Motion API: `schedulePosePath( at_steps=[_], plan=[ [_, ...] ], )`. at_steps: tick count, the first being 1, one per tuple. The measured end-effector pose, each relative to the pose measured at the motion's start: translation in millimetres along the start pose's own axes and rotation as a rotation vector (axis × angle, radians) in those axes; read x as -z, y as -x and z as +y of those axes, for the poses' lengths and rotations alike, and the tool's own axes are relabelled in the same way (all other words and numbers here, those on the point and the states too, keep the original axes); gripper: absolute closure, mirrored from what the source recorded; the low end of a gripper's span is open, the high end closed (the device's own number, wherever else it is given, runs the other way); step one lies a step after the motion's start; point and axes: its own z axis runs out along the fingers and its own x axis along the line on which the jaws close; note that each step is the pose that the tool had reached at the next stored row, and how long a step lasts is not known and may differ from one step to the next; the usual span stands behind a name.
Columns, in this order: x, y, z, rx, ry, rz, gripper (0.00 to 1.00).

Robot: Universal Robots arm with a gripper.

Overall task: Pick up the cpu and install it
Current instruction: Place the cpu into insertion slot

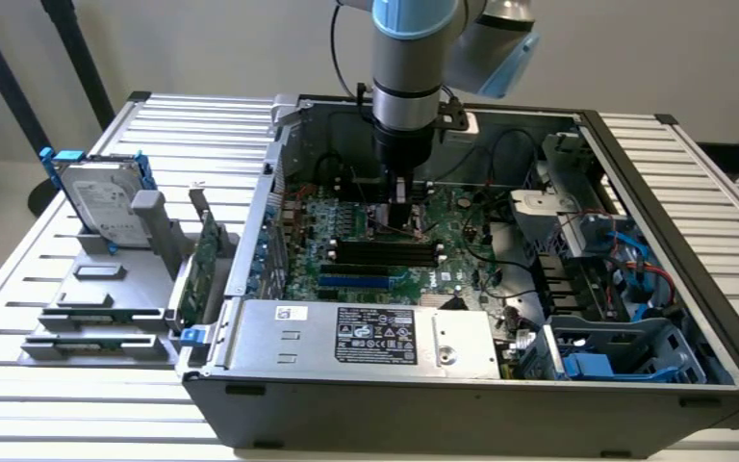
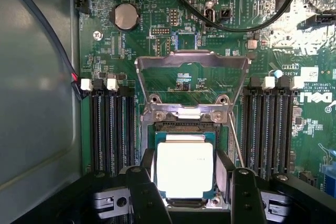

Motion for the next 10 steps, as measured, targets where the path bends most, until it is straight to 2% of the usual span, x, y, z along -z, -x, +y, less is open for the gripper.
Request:
schedulePosePath(
  at_steps=[10],
  plan=[
    [-1.6,0.0,2.1,0.000,-0.0026,0.0000,0.45]
  ],
)
